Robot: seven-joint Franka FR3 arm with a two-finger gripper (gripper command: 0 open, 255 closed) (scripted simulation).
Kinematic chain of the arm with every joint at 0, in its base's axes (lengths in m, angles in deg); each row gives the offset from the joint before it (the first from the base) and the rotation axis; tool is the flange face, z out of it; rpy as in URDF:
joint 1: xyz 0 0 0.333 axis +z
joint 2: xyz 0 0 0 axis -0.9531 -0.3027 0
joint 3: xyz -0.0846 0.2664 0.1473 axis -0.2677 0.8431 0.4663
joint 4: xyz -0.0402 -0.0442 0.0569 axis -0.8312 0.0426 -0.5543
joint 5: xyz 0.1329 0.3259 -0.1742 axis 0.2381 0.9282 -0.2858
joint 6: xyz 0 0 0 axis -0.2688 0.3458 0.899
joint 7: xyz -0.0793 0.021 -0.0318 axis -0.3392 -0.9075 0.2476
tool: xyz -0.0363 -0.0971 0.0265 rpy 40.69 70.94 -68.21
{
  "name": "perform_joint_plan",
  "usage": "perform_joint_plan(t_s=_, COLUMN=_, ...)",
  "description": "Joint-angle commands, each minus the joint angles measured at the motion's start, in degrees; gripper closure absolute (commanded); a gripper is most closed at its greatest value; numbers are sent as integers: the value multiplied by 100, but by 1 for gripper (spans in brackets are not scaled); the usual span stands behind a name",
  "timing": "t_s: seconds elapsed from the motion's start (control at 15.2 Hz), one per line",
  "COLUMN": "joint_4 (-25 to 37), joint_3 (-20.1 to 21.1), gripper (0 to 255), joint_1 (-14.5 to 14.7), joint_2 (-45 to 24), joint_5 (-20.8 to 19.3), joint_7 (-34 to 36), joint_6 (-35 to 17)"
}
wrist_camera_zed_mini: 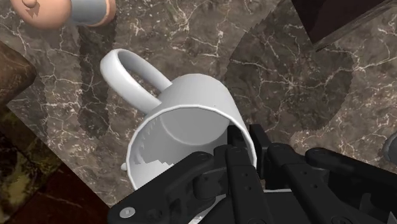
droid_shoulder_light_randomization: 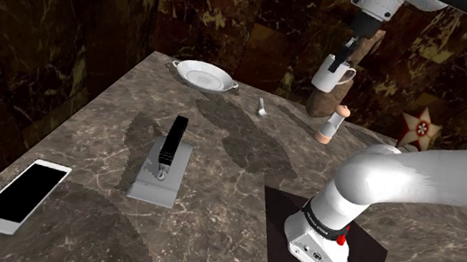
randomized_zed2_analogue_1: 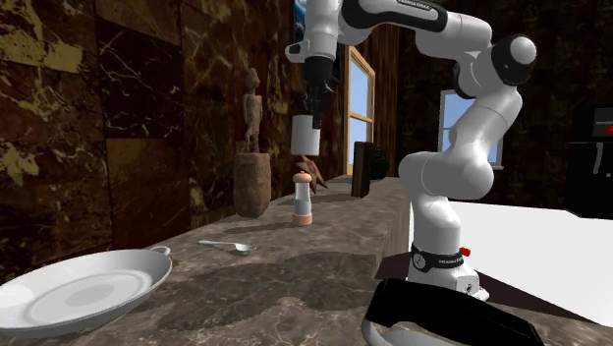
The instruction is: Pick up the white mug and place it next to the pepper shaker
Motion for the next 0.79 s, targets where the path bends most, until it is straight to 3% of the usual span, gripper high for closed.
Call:
perform_joint_plan(t_s=0.0, joint_4=17, joint_3=-212, gripper=255, joint_1=-96, joint_2=132, joint_5=-168, joint_7=-264, joint_6=117)
perform_joint_plan(t_s=0.33, joint_4=101, joint_3=-768, gripper=255, joint_1=-314, joint_2=365, joint_5=-601, joint_7=-920, joint_6=321)
perform_joint_plan(t_s=0.73, joint_4=-449, joint_3=-864, gripper=255, joint_1=-377, joint_2=534, joint_5=-709, joint_7=-891, joint_6=-63)
